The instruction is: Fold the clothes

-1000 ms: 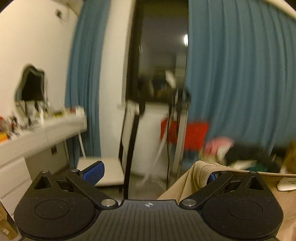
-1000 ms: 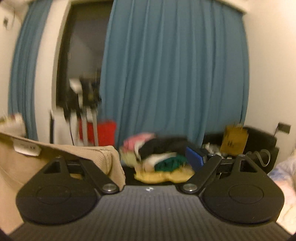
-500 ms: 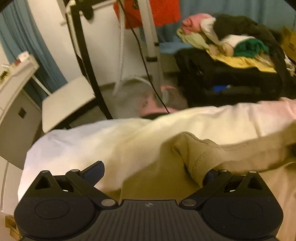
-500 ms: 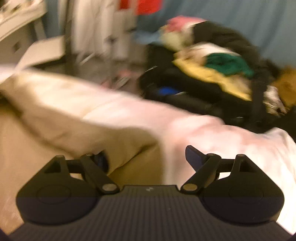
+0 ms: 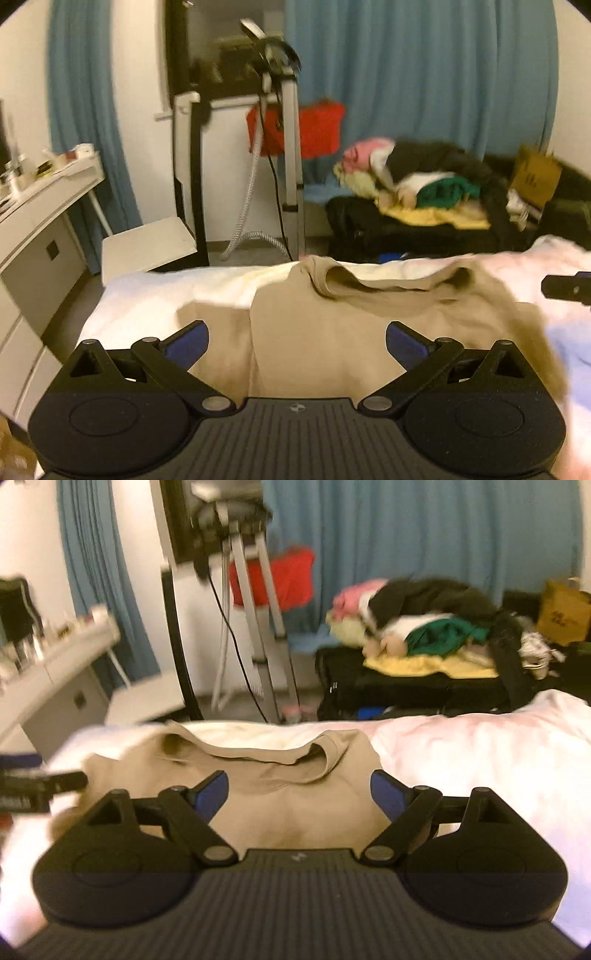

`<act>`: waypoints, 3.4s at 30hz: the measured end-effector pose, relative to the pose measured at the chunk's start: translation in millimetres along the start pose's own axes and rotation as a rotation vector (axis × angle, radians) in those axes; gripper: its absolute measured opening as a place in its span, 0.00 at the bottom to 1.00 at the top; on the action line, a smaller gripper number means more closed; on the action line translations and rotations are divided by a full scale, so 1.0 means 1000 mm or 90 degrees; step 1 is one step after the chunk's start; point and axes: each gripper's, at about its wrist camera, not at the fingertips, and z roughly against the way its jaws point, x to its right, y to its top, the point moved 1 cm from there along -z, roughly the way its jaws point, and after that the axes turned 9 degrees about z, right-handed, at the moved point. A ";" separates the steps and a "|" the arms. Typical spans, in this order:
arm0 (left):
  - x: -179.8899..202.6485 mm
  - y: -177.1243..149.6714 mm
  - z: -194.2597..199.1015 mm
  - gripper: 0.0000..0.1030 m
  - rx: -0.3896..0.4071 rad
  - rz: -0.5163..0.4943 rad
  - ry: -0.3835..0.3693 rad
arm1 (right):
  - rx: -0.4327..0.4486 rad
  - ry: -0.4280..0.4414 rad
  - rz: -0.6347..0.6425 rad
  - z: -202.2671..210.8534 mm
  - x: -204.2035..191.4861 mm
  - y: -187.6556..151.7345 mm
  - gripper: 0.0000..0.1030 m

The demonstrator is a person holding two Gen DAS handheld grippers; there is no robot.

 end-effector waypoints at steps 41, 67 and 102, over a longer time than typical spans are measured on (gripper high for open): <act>-0.138 -0.037 -0.125 0.44 -0.021 0.379 0.058 | 0.112 0.067 -0.294 0.064 -0.002 -0.176 0.83; -0.152 -0.019 -0.061 0.43 -0.051 0.233 0.206 | 0.121 0.041 -0.239 0.054 -0.009 -0.172 0.83; -0.099 -0.200 0.248 0.02 -0.388 0.141 0.113 | 0.157 0.003 -0.185 0.175 -0.029 -0.202 0.83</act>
